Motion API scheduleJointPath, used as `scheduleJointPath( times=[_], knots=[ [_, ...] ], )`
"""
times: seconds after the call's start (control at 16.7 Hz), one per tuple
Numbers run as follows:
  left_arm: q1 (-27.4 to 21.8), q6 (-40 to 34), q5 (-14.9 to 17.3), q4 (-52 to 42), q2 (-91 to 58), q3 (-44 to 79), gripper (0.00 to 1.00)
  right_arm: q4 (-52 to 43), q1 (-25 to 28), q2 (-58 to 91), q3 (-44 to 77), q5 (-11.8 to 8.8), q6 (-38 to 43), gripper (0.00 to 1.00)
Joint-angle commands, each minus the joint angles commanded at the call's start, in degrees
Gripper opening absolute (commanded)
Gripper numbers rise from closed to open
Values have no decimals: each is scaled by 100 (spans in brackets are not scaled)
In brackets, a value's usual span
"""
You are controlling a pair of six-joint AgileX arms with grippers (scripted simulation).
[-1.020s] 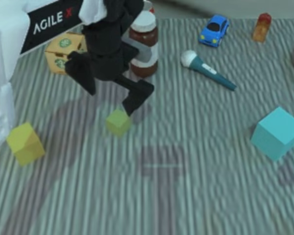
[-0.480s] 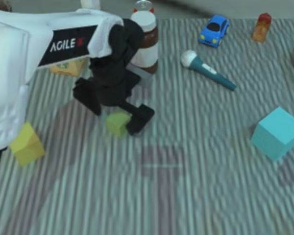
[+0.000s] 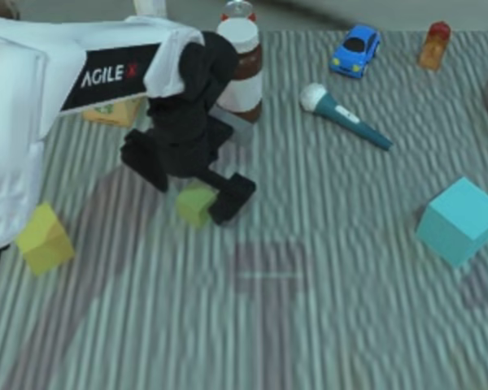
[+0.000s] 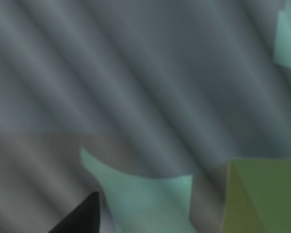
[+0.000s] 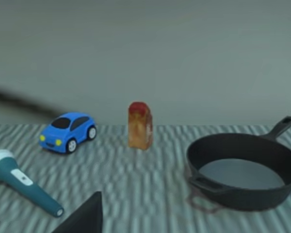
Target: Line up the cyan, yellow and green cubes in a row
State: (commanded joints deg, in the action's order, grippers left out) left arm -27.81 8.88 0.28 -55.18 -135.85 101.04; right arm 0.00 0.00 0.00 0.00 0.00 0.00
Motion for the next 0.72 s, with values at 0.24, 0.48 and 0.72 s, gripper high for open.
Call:
scheduleJointPath(
  times=[0.24,0.48,0.72],
  knots=[
    [0,0,0,0,0,0,47,0,0,0,0,0,0,100],
    [0,0,0,0,0,0,17,0,0,0,0,0,0,100],
    [0,0,0,0,0,0,0,0,0,0,0,0,0,100]
  ],
)
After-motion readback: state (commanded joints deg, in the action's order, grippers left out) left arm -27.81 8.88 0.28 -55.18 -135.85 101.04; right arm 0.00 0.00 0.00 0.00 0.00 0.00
